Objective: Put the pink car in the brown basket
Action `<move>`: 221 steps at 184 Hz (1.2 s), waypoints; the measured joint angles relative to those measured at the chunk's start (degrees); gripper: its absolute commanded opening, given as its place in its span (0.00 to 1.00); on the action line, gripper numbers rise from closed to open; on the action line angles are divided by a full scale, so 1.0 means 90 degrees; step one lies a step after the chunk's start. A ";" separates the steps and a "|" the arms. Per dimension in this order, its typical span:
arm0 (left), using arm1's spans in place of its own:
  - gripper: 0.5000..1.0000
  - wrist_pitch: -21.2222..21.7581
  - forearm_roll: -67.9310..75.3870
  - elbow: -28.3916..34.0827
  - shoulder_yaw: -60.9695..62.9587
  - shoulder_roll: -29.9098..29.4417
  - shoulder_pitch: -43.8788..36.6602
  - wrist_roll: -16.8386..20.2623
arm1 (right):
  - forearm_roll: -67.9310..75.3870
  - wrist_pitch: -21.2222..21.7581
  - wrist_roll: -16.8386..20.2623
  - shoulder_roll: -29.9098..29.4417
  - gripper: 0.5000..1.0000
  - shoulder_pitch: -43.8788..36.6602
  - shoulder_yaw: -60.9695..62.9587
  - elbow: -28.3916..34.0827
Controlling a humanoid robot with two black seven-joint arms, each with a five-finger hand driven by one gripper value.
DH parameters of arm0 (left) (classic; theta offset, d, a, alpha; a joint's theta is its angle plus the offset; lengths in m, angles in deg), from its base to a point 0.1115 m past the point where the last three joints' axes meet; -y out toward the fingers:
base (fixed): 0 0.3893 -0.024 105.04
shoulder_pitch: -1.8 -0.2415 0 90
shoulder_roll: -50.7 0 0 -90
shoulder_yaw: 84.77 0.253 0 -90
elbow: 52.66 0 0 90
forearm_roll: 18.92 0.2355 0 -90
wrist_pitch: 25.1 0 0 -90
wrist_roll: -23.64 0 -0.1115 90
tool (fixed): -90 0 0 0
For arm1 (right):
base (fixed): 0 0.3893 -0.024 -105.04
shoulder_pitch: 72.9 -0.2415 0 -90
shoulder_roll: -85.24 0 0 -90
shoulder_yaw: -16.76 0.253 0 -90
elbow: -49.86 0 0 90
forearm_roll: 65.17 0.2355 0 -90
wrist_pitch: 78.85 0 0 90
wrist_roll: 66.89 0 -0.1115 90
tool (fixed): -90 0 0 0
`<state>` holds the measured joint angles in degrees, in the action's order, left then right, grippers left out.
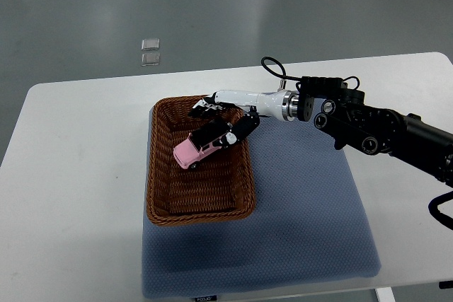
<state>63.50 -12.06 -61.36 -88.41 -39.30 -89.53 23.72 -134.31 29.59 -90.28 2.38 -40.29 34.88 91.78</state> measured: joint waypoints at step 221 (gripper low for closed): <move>1.00 0.0000 0.0000 0.0000 -0.0001 0.0000 -0.0001 0.0000 | 0.8852 0.0803 0.2447 0.0762 0.83 0.1033 0.1289 -0.1341</move>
<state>63.50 -12.06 -61.36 -88.41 -39.30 -89.54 23.72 -54.64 36.82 -68.26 9.24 -31.00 46.48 79.71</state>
